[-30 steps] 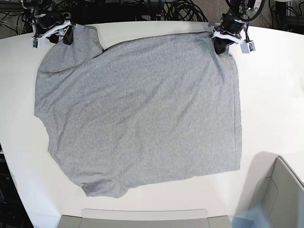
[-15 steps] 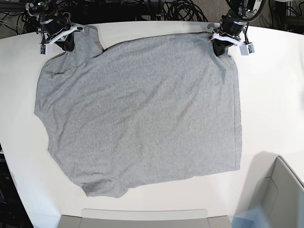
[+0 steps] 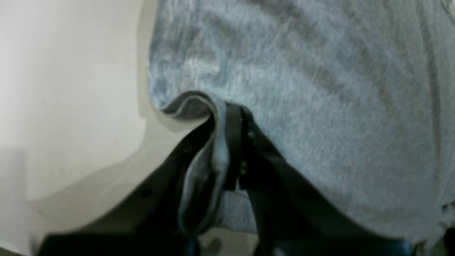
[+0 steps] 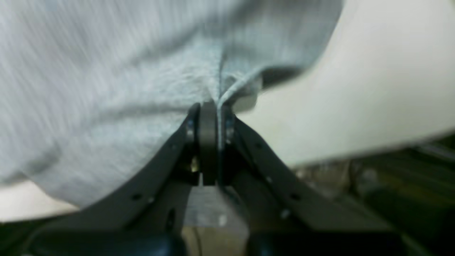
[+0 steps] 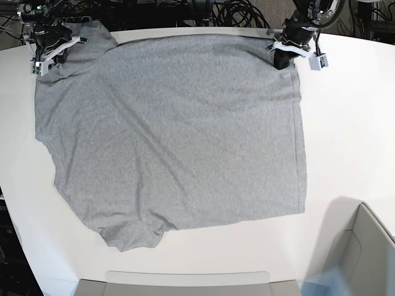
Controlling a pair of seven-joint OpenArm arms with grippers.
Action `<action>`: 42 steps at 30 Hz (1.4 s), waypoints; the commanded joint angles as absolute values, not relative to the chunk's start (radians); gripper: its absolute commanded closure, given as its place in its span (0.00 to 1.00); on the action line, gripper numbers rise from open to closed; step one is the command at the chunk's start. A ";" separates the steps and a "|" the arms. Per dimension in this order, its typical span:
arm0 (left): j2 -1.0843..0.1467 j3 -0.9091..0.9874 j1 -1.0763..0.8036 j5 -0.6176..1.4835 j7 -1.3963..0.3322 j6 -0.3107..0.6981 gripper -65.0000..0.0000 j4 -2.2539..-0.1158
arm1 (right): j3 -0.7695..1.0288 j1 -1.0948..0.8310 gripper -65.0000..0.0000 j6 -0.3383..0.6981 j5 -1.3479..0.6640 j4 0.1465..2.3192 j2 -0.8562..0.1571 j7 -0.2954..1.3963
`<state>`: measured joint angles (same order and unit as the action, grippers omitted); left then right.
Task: Fold the T-shirt properly
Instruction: 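Lift the held edge and fold it over onto the shirt body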
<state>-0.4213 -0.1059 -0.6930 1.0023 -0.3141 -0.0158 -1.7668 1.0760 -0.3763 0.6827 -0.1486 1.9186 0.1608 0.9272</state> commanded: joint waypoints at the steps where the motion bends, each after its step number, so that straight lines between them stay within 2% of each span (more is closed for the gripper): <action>1: -0.430 -0.101 -0.699 1.003 -0.298 -0.008 1.00 -1.801 | 1.081 -0.375 1.00 0.698 -0.154 1.951 0.154 0.918; 10: -0.430 -0.099 -0.654 1.003 -0.297 -0.012 1.00 -1.886 | 1.076 -0.311 1.00 0.698 -0.128 2.011 0.147 0.918; 15: -0.429 -0.097 -0.619 1.004 -0.297 -0.016 1.00 -1.888 | 1.075 -0.205 1.00 0.698 0.013 2.023 0.143 0.918; 19: -0.429 -0.058 -0.604 1.004 -0.297 -0.134 1.00 -1.890 | 1.073 -0.124 1.00 0.698 0.107 2.015 0.133 0.918; 21: -0.429 -0.047 -0.581 1.004 -0.297 -0.157 1.00 -1.888 | 1.056 -0.093 1.00 0.698 0.137 2.015 0.131 0.917; 28: -0.429 -0.042 -0.432 1.003 -0.409 -0.166 1.00 -1.873 | 0.906 -0.027 1.00 0.698 0.277 1.994 0.127 0.915; 34: -0.429 -0.041 -0.354 1.003 -0.438 -0.166 1.00 -1.822 | 0.863 0.079 1.00 0.698 0.430 1.925 0.125 0.912; 42: -0.429 -0.041 -0.286 1.003 -0.441 -0.182 1.00 -1.761 | 0.865 0.166 1.00 0.698 0.565 1.756 0.131 0.654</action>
<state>-0.4171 -0.0502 -0.2939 1.0111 -0.4671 -0.1856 -1.7458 0.8654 0.1516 0.6827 0.5671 1.7370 0.1398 0.6647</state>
